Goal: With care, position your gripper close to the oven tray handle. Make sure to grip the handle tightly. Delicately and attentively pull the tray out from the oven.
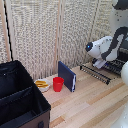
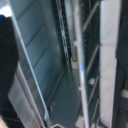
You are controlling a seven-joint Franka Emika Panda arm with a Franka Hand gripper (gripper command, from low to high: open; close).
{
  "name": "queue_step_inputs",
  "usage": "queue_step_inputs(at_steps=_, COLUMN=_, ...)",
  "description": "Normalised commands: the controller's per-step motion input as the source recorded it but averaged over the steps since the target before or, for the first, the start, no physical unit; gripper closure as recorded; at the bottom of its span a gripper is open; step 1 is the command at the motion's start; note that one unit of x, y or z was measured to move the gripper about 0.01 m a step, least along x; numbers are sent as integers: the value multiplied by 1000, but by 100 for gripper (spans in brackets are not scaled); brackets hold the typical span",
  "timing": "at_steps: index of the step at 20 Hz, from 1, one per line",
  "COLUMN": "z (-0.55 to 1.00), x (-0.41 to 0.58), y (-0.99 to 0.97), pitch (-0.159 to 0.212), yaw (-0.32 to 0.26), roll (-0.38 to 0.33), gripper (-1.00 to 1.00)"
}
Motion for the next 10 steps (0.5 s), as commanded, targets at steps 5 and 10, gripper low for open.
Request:
queue_step_inputs(at_steps=5, z=49, x=0, y=-3, pitch=5, yaw=127, roll=-164, gripper=100)
queue_step_inputs(at_steps=10, z=4, x=0, y=0, pitch=27, yaw=142, roll=-151, gripper=100)
